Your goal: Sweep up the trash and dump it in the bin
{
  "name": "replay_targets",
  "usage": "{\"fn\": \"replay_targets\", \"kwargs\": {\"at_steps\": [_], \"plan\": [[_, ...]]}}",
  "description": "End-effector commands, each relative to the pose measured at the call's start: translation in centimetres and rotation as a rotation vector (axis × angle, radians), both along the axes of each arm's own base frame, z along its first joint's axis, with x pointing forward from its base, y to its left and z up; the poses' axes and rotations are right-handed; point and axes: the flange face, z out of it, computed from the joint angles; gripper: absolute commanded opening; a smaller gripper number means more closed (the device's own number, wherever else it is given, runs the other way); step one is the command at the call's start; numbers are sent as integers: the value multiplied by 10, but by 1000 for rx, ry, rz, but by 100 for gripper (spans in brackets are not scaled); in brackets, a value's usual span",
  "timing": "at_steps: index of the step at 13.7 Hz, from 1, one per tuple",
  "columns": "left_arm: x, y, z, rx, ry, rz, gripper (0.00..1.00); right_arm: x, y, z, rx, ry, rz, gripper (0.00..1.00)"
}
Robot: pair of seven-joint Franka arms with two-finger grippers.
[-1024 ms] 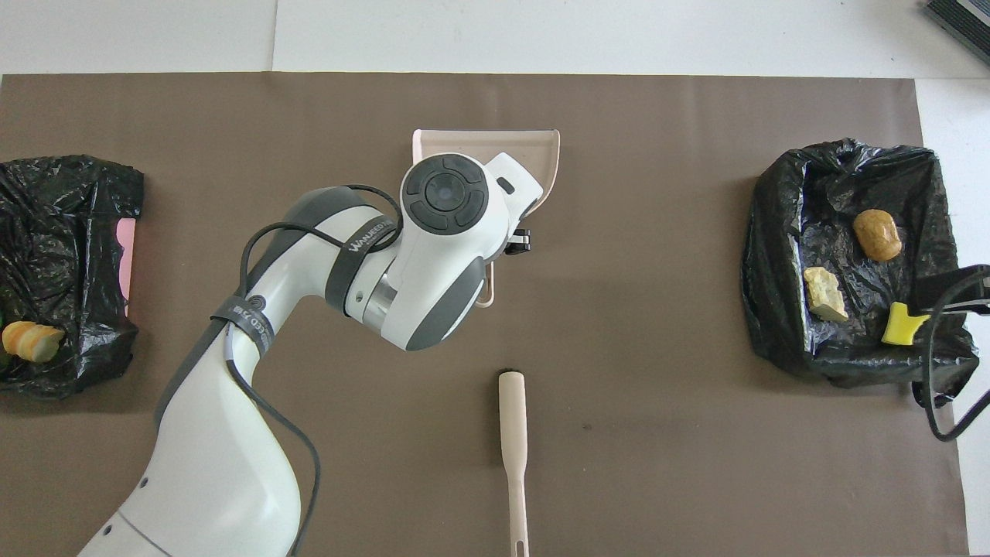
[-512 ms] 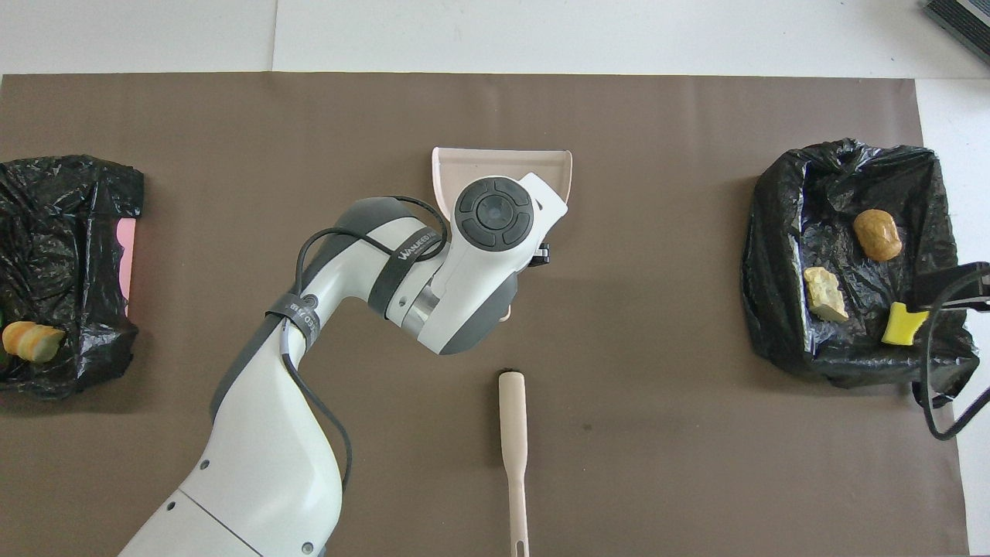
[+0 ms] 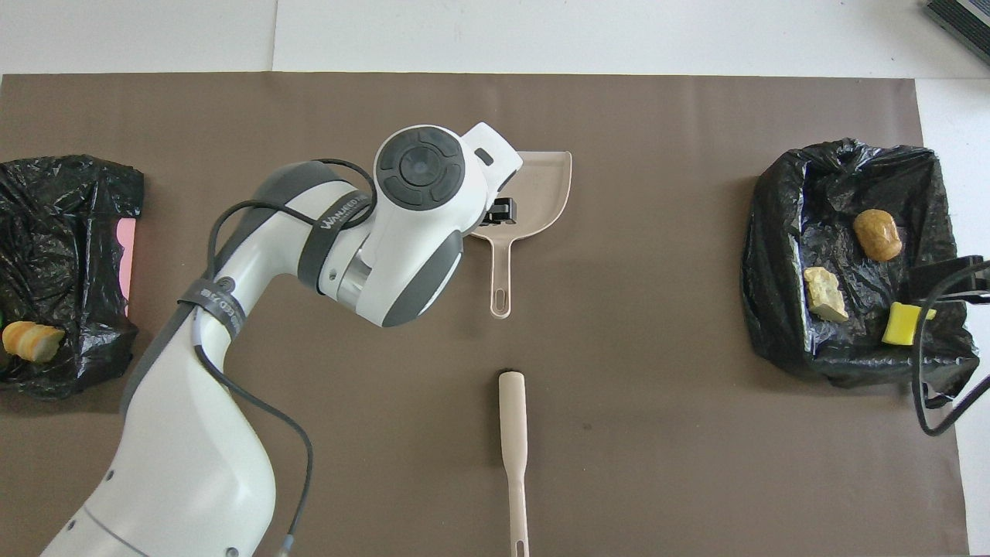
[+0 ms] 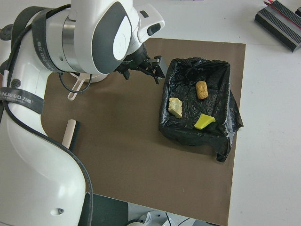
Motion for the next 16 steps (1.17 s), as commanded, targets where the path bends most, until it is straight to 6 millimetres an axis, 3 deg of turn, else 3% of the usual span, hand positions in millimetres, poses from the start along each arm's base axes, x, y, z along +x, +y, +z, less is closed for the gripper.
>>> {"fn": "replay_targets", "kwargs": {"at_steps": [1,4,6,8,15,16], "plan": [[-13,69,40,52,2,-69,100,0,0,2,9,-7,30,100],[-15,151,84,99,9,-173,100,-1,-2,2,9,-7,27,100],[-21,187,106,118,40,-192,100,0,0,2,9,-7,30,100],[-23,212,124,126,33,-224,100,-1,-2,2,9,-7,26,100],[-48,272,180,150,47,-268,100,-1,-1,2,9,-7,27,100],[-51,291,186,150,63,-238,100,-1,-1,2,9,-7,29,100]]}}
